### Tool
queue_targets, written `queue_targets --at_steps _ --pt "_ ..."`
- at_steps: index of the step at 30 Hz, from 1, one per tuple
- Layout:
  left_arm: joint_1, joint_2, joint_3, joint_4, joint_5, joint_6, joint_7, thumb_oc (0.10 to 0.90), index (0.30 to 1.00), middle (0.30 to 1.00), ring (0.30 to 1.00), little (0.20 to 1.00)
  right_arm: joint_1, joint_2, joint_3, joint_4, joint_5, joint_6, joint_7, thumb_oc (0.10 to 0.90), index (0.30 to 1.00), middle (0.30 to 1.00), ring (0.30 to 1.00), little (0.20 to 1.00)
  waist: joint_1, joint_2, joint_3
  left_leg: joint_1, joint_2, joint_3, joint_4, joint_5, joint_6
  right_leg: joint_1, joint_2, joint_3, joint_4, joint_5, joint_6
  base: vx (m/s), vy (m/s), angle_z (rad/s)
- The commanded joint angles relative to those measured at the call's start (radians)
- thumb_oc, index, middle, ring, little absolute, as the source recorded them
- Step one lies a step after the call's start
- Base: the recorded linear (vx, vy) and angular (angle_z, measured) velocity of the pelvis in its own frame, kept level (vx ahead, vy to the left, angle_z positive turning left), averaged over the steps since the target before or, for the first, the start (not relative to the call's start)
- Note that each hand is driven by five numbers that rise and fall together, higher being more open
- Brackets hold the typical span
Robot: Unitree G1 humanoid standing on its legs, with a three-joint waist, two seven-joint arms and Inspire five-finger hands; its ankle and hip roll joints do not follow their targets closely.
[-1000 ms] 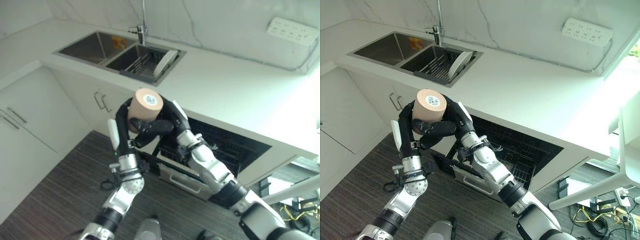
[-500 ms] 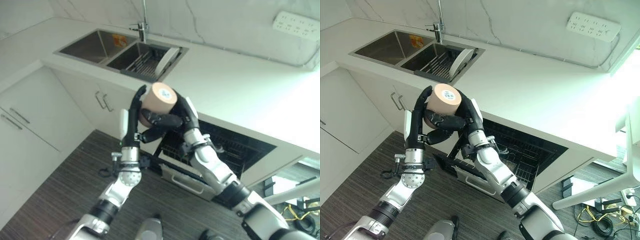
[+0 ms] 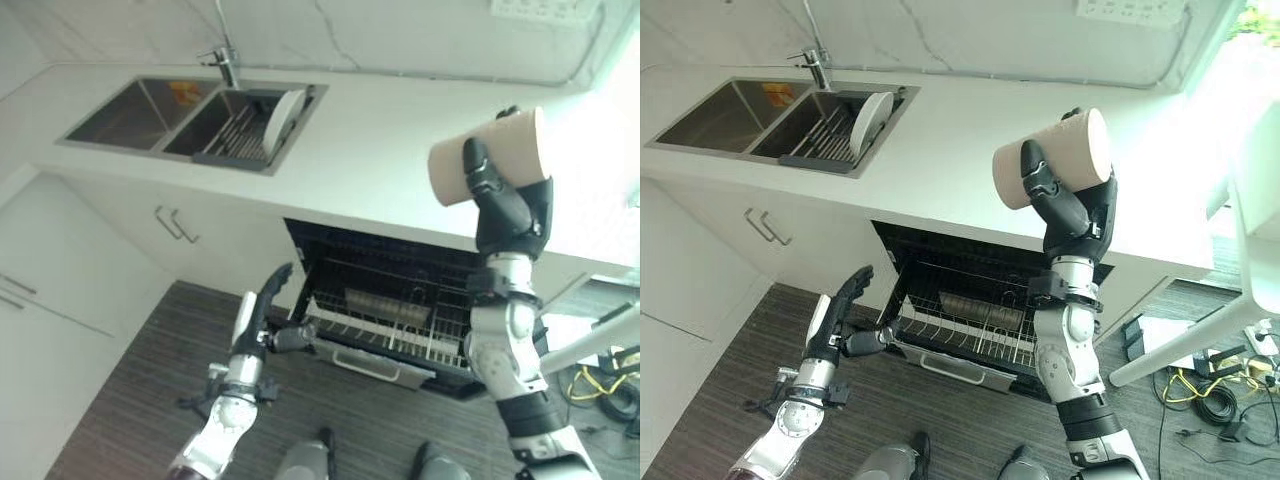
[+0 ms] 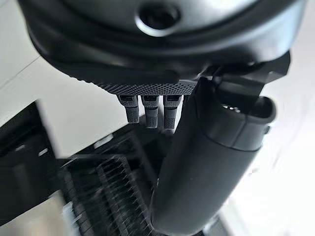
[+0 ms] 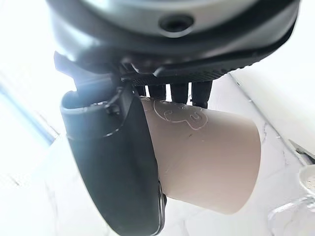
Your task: Place the dishes in the dishwasher.
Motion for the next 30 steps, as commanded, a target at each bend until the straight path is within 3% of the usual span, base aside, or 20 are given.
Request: queue_targets --at_steps 1,5,10,16,21,27,30 --pt "-0.036 0.109 0.071 -0.11 0.109 -0.104 0.011 0.8 0.9 0.9 0.9 0.9 -0.022 -0.007 -0.006 -0.1 0.023 -0.036 0.144 0.4 0.3 0.3 0.3 0.3 0.017 -0.018 -0.069 -0.008 0.016 0.008 0.047 -0.099 0.019 0.074 0.015 0.053 -0.028 -0.089 0.04 -0.01 0.033 0.0" --pt "-0.022 0.147 0.099 -0.109 0.147 -0.118 -0.019 0.8 0.9 0.9 0.9 0.9 0.013 -0.018 -0.011 -0.068 0.098 0.011 0.246 0.4 0.3 0.3 0.3 0.3 0.011 -0.016 -0.071 -0.012 0.018 0.011 0.047 -0.097 0.018 0.068 0.013 0.058 -0.028 -0.088 0.046 0.0 0.026 -0.08" --pt "-0.036 0.202 0.116 -0.127 0.295 -0.171 -0.042 0.8 0.9 0.9 0.9 0.9 0.072 -0.029 0.027 -0.012 0.054 0.129 0.378 0.4 0.3 0.3 0.3 0.3 -0.006 -0.012 -0.07 -0.024 0.023 0.016 0.047 -0.091 0.015 0.053 0.012 0.065 -0.028 -0.083 0.055 -0.01 0.015 -0.07" --pt "-0.076 0.246 0.094 -0.146 0.416 -0.145 -0.014 0.8 0.9 0.9 0.9 0.9 0.094 -0.044 0.053 0.032 0.037 0.182 0.417 0.4 0.3 0.3 0.3 0.3 -0.018 -0.016 -0.071 -0.026 0.026 0.021 0.047 -0.091 0.013 0.049 0.008 0.066 -0.028 -0.079 0.064 0.0 -0.001 -0.01" --pt "-0.113 0.278 0.073 -0.141 0.437 -0.124 -0.015 0.8 0.9 0.9 0.9 0.9 0.079 -0.057 0.073 0.087 -0.054 0.191 0.394 0.4 0.3 0.3 0.3 0.3 -0.021 -0.017 -0.071 -0.026 0.029 0.024 0.047 -0.088 0.01 0.047 0.004 0.065 -0.028 -0.075 0.068 0.01 -0.001 0.0" --pt "-0.17 0.315 0.034 -0.137 0.447 -0.123 -0.089 0.8 0.9 0.9 0.9 0.9 0.01 -0.102 0.079 0.187 -0.126 0.289 0.391 0.4 0.3 0.3 0.3 0.3 -0.019 -0.017 -0.059 -0.031 0.032 0.02 0.047 -0.081 0.005 0.04 -0.005 0.062 -0.028 -0.063 0.074 0.04 -0.002 0.0" --pt "-0.207 0.33 0.004 -0.14 0.408 -0.164 -0.15 0.8 0.9 0.9 0.9 0.9 -0.04 -0.143 0.078 0.261 -0.139 0.332 0.402 0.4 0.3 0.3 0.3 0.3 -0.018 -0.018 -0.049 -0.037 0.033 0.019 0.047 -0.076 0.001 0.032 -0.011 0.063 -0.028 -0.054 0.079 0.06 0.012 0.05"
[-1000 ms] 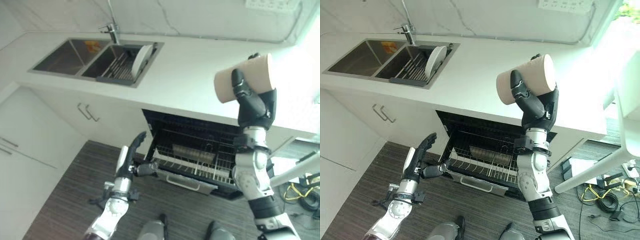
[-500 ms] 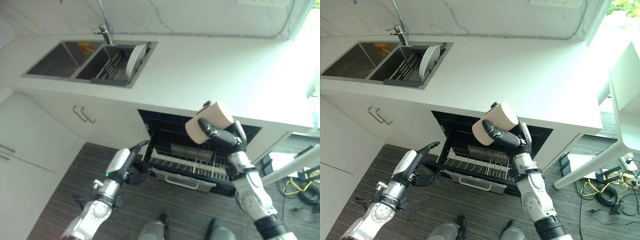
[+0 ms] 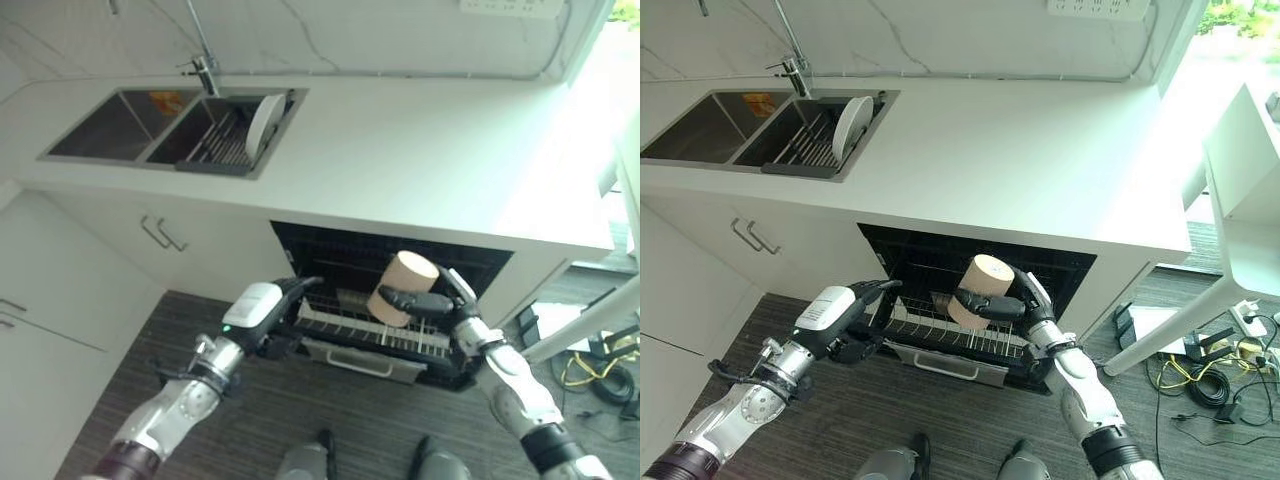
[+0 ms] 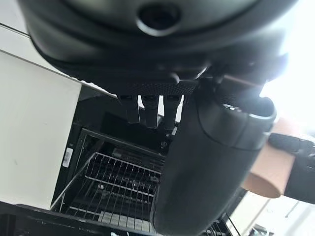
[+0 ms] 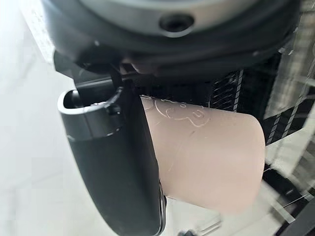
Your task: Place the dishes in the dishwasher.
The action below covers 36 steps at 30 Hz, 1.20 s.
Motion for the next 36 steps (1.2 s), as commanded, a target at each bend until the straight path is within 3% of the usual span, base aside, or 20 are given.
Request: queue_targets --at_steps 1,7,14,22,30,36 --pt "-0.09 0.059 -0.002 -0.098 -0.054 -0.072 -0.024 0.8 0.9 0.9 0.9 0.9 -0.152 -0.004 -0.014 -0.021 -0.011 -0.028 0.04 0.4 0.3 0.3 0.3 0.3 -0.001 -0.023 -0.04 -0.02 0.023 -0.006 0.042 -0.077 0.006 0.065 -0.009 0.033 -0.055 -0.049 0.084 0.05 0.024 0.04" --pt "-0.207 0.101 -0.072 -0.099 -0.081 -0.084 -0.1 0.8 0.9 0.9 0.9 0.9 -0.299 -0.062 -0.003 0.106 -0.046 0.001 0.042 0.4 0.3 0.3 0.3 0.3 -0.001 -0.021 0.007 -0.045 0.019 -0.007 0.042 -0.065 0.006 0.041 -0.019 0.036 -0.055 -0.027 0.092 -0.01 0.036 0.07" --pt "-0.39 0.163 -0.146 -0.092 -0.229 -0.077 -0.255 0.8 0.9 0.9 0.9 0.9 -0.5 -0.177 0.009 0.283 -0.071 0.031 0.081 0.4 0.3 0.3 0.3 0.3 0.0 -0.017 0.086 -0.093 0.006 -0.015 0.042 -0.043 0.008 -0.002 -0.018 0.047 -0.055 0.001 0.097 -0.07 0.03 0.08" --pt "-0.486 0.186 -0.186 -0.094 -0.252 -0.057 -0.274 0.8 0.9 0.9 0.9 0.9 -0.601 -0.221 0.017 0.458 -0.028 0.068 0.085 0.4 0.3 0.3 0.3 0.3 0.012 -0.012 0.157 -0.13 0.002 -0.018 0.042 -0.026 0.008 -0.036 -0.019 0.046 -0.055 0.023 0.101 -0.04 0.01 0.03" --pt "-0.579 0.233 -0.221 -0.141 -0.29 -0.028 -0.303 0.8 0.9 0.9 0.9 0.9 -0.719 -0.265 -0.001 0.628 0.044 0.014 0.055 0.4 0.3 0.3 0.3 0.3 0.034 0.005 0.215 -0.17 -0.012 -0.027 0.042 -0.019 0.01 -0.071 -0.026 0.039 -0.055 0.038 0.106 -0.05 -0.012 0.03" --pt "-0.616 0.242 -0.233 -0.171 -0.313 -0.011 -0.313 0.8 0.9 0.9 0.9 0.9 -0.769 -0.235 0.001 0.676 0.068 -0.017 0.058 0.4 0.3 0.3 0.3 0.3 0.038 0.028 0.247 -0.192 -0.021 -0.018 0.042 -0.018 0.011 -0.096 -0.036 0.038 -0.055 0.047 0.11 -0.05 0.02 0.07"
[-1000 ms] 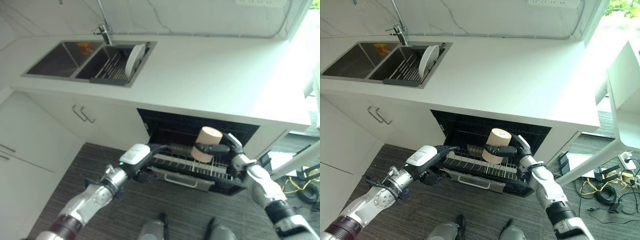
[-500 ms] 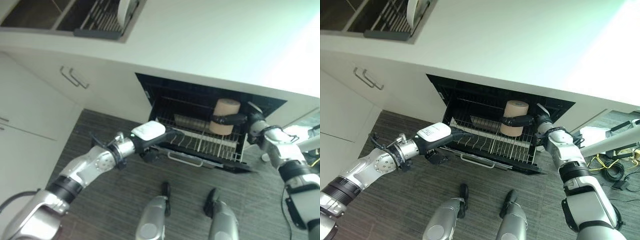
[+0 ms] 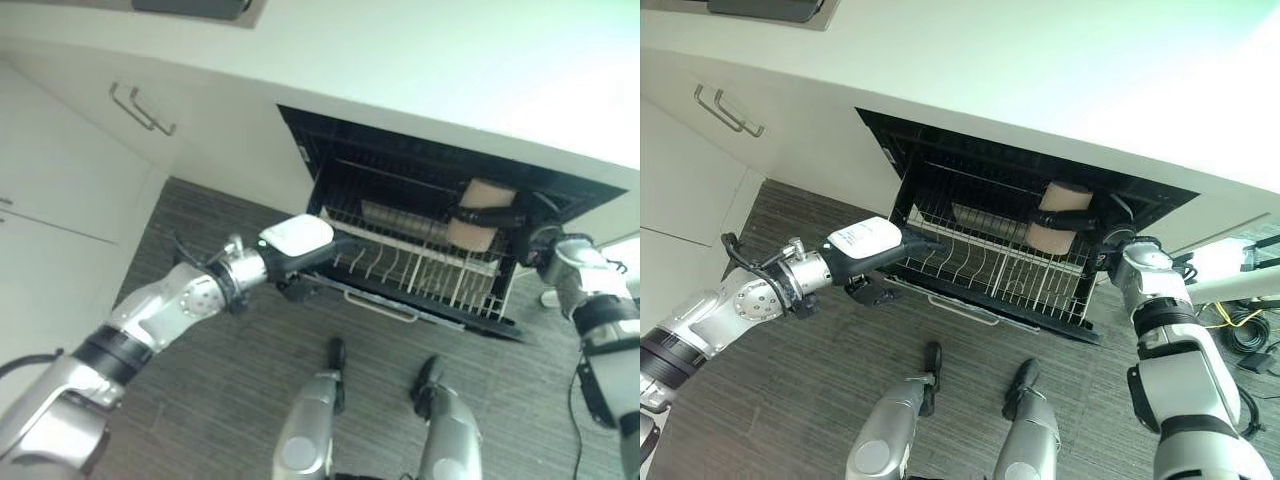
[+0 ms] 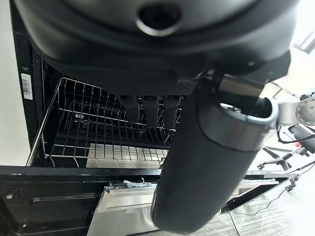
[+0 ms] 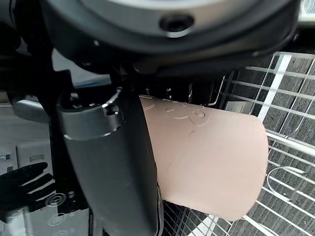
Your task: Place the dishes in the dishwasher.
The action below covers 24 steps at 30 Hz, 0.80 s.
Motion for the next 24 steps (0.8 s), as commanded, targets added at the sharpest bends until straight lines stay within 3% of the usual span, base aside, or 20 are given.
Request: queue_targets --at_steps 1,8,14,20,24 --pt "-0.055 0.009 0.041 -0.101 -0.097 -0.019 0.015 0.8 0.9 0.9 0.9 0.9 -0.09 -0.02 -0.011 -0.04 0.053 -0.122 0.021 0.4 0.3 0.3 0.3 0.3 0.001 -0.001 -0.028 -0.023 0.011 0.035 0.067 -0.098 0.015 0.053 -0.011 0.09 -0.065 0.017 0.117 -0.02 0.067 0.0" --pt "-0.074 -0.015 0.016 -0.096 -0.083 -0.013 0.052 0.8 0.9 0.9 0.9 0.9 -0.118 0.075 0.016 -0.055 -0.03 -0.119 -0.008 0.4 0.3 0.3 0.3 0.3 0.004 0.019 -0.015 -0.031 0.006 0.043 0.067 -0.098 0.019 0.041 -0.018 0.089 -0.065 0.022 0.117 0.0 0.046 0.0" --pt "-0.06 -0.025 0.004 -0.099 -0.064 -0.005 0.076 0.8 0.9 0.9 0.9 0.9 -0.099 0.097 0.02 -0.023 -0.119 -0.136 -0.068 0.4 0.3 0.3 0.3 0.3 0.006 0.029 -0.014 -0.035 0.006 0.041 0.067 -0.098 0.018 0.036 -0.018 0.089 -0.065 0.022 0.117 0.01 0.015 -0.04" --pt "-0.012 -0.038 -0.007 -0.095 -0.009 -0.014 0.148 0.8 0.9 0.9 0.9 0.9 -0.028 0.07 0.031 0.012 -0.325 -0.236 -0.141 0.4 0.3 0.3 0.3 0.3 -0.001 0.036 -0.014 -0.037 0.01 0.038 0.067 -0.102 0.019 0.03 -0.015 0.092 -0.065 0.022 0.118 0.01 0.009 -0.02" --pt "-0.004 -0.032 -0.008 -0.105 -0.008 -0.006 0.158 0.8 0.9 0.9 0.9 0.9 0.003 0.035 0.04 0.032 -0.415 -0.291 -0.112 0.4 0.3 0.3 0.3 0.3 -0.006 0.034 -0.014 -0.037 0.013 0.041 0.067 -0.102 0.017 0.03 -0.014 0.091 -0.065 0.02 0.121 0.0 0.0 0.0"
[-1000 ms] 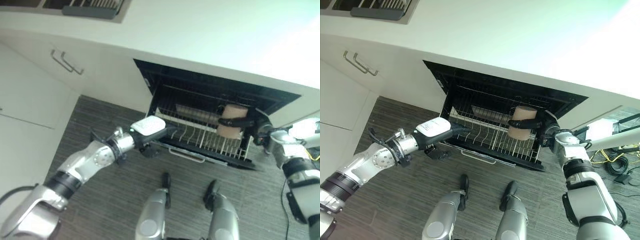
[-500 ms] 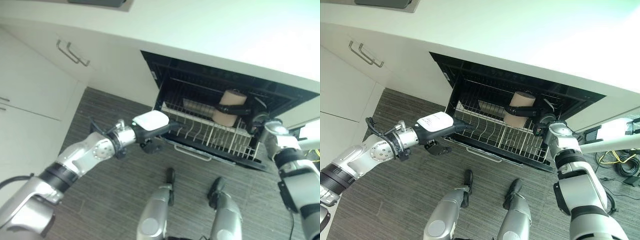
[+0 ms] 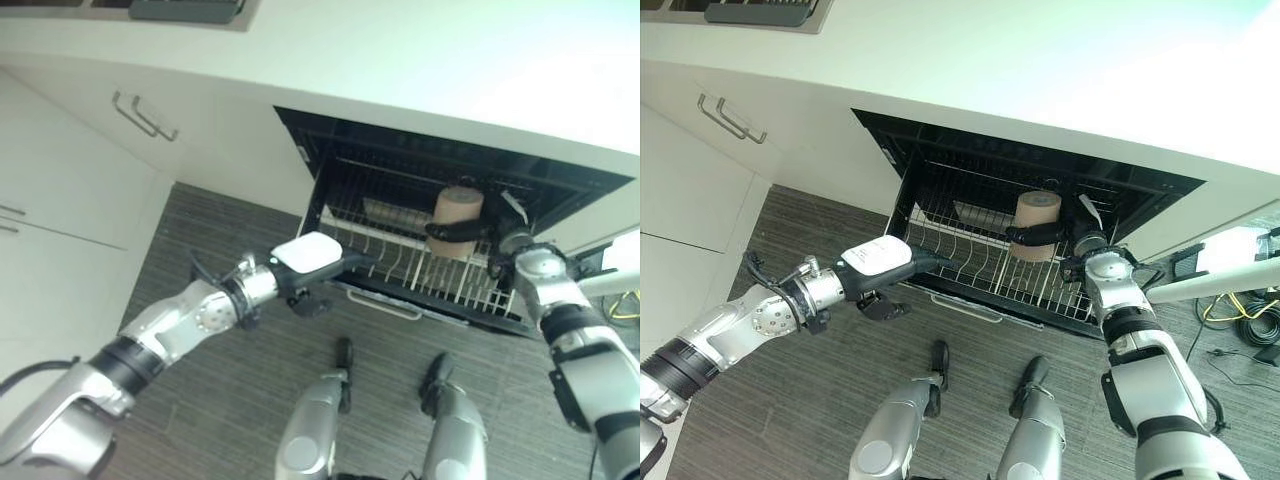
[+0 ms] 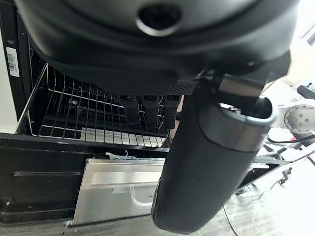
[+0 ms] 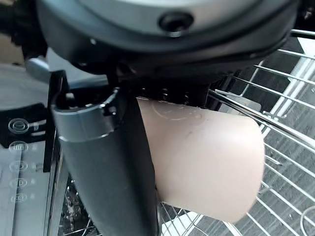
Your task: Place the dishes in the dishwasher.
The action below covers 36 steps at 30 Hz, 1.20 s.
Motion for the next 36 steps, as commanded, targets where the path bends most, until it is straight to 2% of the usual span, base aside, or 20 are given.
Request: queue_targets --at_steps 1,3,6,11,12,14,17,19,21,25,28,30,33,36 --pt "-0.038 0.004 0.06 -0.106 -0.014 -0.027 0.072 0.8 0.9 0.9 0.9 0.9 -0.019 -0.08 0.026 0.018 -0.064 -0.11 0.009 0.4 0.3 0.3 0.3 0.3 0.006 0.011 -0.013 -0.046 0.027 0.022 0.082 -0.112 0.012 0.043 -0.001 0.069 -0.071 0.017 0.117 0.0 0.0 0.0" --pt "-0.028 0.012 0.056 -0.102 -0.008 -0.032 0.084 0.8 0.9 0.9 0.9 0.9 0.004 -0.097 0.038 0.017 -0.07 -0.132 0.031 0.4 0.3 0.3 0.3 0.3 0.003 0.009 -0.013 -0.045 0.027 0.023 0.082 -0.114 0.012 0.041 -0.003 0.068 -0.071 0.02 0.12 0.0 0.0 0.0" --pt "-0.009 0.012 0.07 -0.109 -0.002 -0.034 0.089 0.8 0.9 0.9 0.9 0.9 0.034 -0.102 0.019 0.021 -0.002 -0.119 0.019 0.4 0.3 0.3 0.3 0.3 0.0 0.011 -0.013 -0.047 0.025 0.024 0.082 -0.116 0.012 0.036 -0.004 0.071 -0.071 0.02 0.121 0.0 0.0 0.0" --pt "-0.003 0.002 0.087 -0.123 -0.003 -0.016 0.073 0.8 0.9 0.9 0.9 0.9 0.077 -0.084 -0.013 0.007 -0.003 -0.115 0.043 0.4 0.3 0.3 0.3 0.3 -0.012 0.015 -0.013 -0.047 0.026 0.027 0.082 -0.119 0.012 0.029 -0.005 0.079 -0.071 0.02 0.123 0.0 0.0 0.0" --pt "-0.005 -0.002 0.093 -0.126 -0.005 -0.009 0.067 0.8 0.9 0.9 0.9 0.9 0.091 -0.071 -0.018 0.003 -0.001 -0.111 0.042 0.469 0.404 0.404 0.404 0.404 -0.015 0.017 -0.013 -0.047 0.027 0.029 0.082 -0.119 0.012 0.028 -0.006 0.08 -0.071 0.021 0.124 0.0 0.0 0.0" --pt "-0.001 -0.009 0.099 -0.129 -0.002 -0.006 0.064 0.8 0.9 0.9 0.9 0.9 0.107 -0.062 -0.023 -0.004 0.006 -0.109 0.034 0.8 0.9 0.9 0.9 0.9 -0.018 0.02 -0.013 -0.047 0.028 0.032 0.082 -0.119 0.012 0.026 -0.006 0.081 -0.071 0.021 0.123 0.0 0.0 0.0" --pt "0.006 -0.02 0.109 -0.126 0.005 -0.007 0.059 0.8 0.9 0.9 0.9 0.9 0.133 -0.045 -0.037 -0.019 0.021 -0.111 0.02 0.8 0.9 0.9 0.9 0.9 -0.024 0.024 -0.013 -0.045 0.029 0.036 0.082 -0.12 0.011 0.027 -0.009 0.081 -0.071 0.021 0.124 0.0 0.0 0.0" --pt "0.016 -0.032 0.121 -0.131 0.01 0.001 0.054 0.8 0.9 0.9 0.9 0.9 0.148 -0.027 -0.05 -0.046 0.066 -0.13 -0.029 0.8 0.9 0.9 0.9 0.9 -0.029 0.03 -0.013 -0.045 0.03 0.038 0.082 -0.119 0.011 0.025 -0.009 0.084 -0.071 0.022 0.123 0.01 0.042 -0.01" --pt "0.024 -0.042 0.129 -0.134 0.013 0.006 0.055 0.8 0.9 0.9 0.9 0.9 0.163 -0.015 -0.066 -0.073 0.089 -0.177 -0.087 0.8 0.9 0.9 0.9 0.9 -0.035 0.034 -0.013 -0.044 0.031 0.04 0.082 -0.119 0.011 0.024 -0.009 0.088 -0.071 0.02 0.122 0.01 0.047 0.0" --pt "0.038 -0.055 0.142 -0.131 0.016 0.01 0.057 0.8 0.9 0.9 0.9 0.9 0.186 0.008 -0.089 -0.148 0.033 -0.233 -0.145 0.8 0.9 0.9 0.9 0.9 -0.047 0.04 -0.013 -0.045 0.031 0.046 0.082 -0.12 0.011 0.021 -0.007 0.096 -0.071 0.018 0.123 0.0 0.048 -0.02" --pt "0.072 -0.068 0.166 -0.137 0.038 0.013 0.07 0.8 0.9 0.9 0.9 0.9 0.249 0.029 -0.104 -0.245 -0.013 -0.262 -0.239 0.8 0.9 0.9 0.9 0.9 -0.061 0.044 -0.013 -0.044 0.032 0.053 0.082 -0.124 0.013 0.018 -0.006 0.103 -0.071 0.014 0.123 0.0 0.048 -0.11" --pt "0.083 -0.076 0.172 -0.142 0.045 0.02 0.073 0.8 0.9 0.9 0.9 0.9 0.274 0.037 -0.11 -0.268 -0.021 -0.273 -0.26 0.8 0.9 0.9 0.9 0.9 -0.066 0.044 -0.013 -0.041 0.033 0.055 0.082 -0.125 0.014 0.019 -0.006 0.105 -0.071 0.013 0.124 0.02 0.043 -0.1" --pt "0.107 -0.086 0.184 -0.146 0.056 0.025 0.088 0.8 0.9 0.9 0.9 0.9 0.331 0.053 -0.129 -0.306 -0.02 -0.333 -0.303 0.8 0.9 0.9 0.9 0.9 -0.081 0.048 -0.013 -0.037 0.037 0.066 0.082 -0.128 0.014 0.02 -0.01 0.11 -0.071 0.01 0.124 0.01 0.054 -0.03" --pt "0.119 -0.083 0.196 -0.15 0.052 0.02 0.085 0.8 0.9 0.9 0.9 0.9 0.364 0.055 -0.149 -0.336 -0.029 -0.358 -0.313 0.8 0.9 0.9 0.9 0.9 -0.087 0.052 -0.013 -0.035 0.037 0.068 0.082 -0.129 0.014 0.019 -0.012 0.112 -0.071 0.01 0.126 0.0 0.022 -0.09"
